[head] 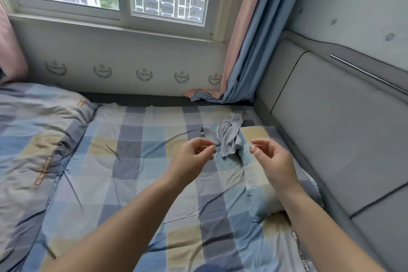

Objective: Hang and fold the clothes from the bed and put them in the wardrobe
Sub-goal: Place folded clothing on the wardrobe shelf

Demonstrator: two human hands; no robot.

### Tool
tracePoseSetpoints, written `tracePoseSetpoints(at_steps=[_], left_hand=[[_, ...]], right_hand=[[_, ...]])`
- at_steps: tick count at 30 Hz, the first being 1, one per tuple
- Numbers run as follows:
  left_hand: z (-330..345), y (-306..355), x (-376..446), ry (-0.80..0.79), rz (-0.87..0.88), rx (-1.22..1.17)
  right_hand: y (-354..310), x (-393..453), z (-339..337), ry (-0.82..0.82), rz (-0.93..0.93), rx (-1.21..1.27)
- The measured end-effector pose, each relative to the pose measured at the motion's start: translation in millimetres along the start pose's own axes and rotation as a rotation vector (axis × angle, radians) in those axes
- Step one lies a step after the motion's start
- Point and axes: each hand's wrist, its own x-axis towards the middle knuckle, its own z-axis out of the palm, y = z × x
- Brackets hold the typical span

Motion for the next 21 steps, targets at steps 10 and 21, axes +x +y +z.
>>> tracePoseSetpoints(at_steps=[10,21], left_hand=[[66,-91,219,0.006,-0.160,-0.007],[140,-252,391,-0.047,-0.445,-0.049]], right_hand=[[181,187,2,0.013,0.138,-0.040],[448,352,22,-0.116,0.471,-0.386]])
